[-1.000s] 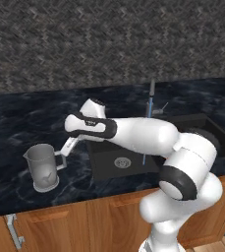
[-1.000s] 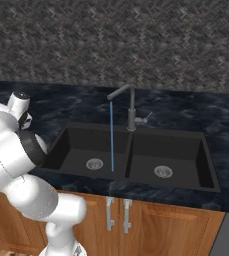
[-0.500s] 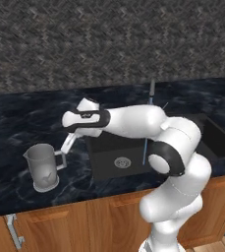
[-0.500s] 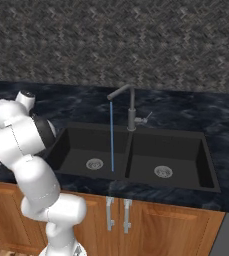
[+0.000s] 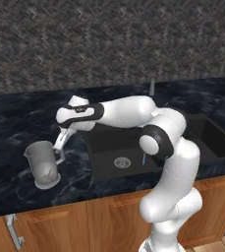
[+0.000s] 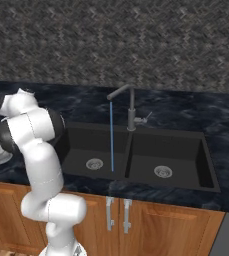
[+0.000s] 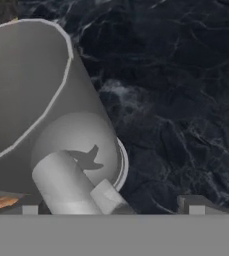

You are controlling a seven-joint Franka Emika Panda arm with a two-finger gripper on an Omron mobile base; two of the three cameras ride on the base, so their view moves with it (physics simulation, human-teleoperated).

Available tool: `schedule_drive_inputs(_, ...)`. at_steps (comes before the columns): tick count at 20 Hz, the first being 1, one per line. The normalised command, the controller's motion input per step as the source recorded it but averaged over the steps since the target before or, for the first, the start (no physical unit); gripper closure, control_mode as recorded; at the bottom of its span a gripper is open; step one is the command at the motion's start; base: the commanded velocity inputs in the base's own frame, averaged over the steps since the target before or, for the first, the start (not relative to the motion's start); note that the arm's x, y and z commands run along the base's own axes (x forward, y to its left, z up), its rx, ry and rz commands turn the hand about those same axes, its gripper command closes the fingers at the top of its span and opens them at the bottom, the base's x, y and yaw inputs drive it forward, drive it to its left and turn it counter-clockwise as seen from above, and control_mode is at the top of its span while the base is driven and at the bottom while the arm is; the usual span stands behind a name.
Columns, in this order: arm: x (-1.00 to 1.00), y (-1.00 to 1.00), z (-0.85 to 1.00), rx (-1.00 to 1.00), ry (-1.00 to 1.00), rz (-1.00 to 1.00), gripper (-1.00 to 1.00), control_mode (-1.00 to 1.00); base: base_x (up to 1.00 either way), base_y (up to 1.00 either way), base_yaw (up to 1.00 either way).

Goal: Turn on the sink faucet and place the jug under the water for a few seconds to fill it up.

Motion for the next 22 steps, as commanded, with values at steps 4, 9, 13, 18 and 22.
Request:
schedule_drive_inputs(4, 0.00, 0.09, -0.25, -0.04, 0.06, 0.09, -1.00, -1.00, 0.00, 0.00, 0.00)
schedule_drive_inputs(9, -0.02, 0.11, -0.16, -0.03, 0.01, 0.10, -1.00, -1.00, 0.00, 0.00, 0.00)
schedule_drive_inputs(13, -0.29, 0.00, -0.13, 0.00, 0.00, 0.07, -1.00, -1.00, 0.00, 0.00, 0.00)
schedule_drive_inputs(18, -0.06, 0.02, -0.12, 0.02, 0.00, 0.00, -1.00, -1.00, 0.00, 0.00, 0.00)
schedule_drive_inputs(22, -0.04, 0.02, -0.17, 0.02, 0.00, 0.00, 1.00, -1.00, 0.00, 0.00, 0.00)
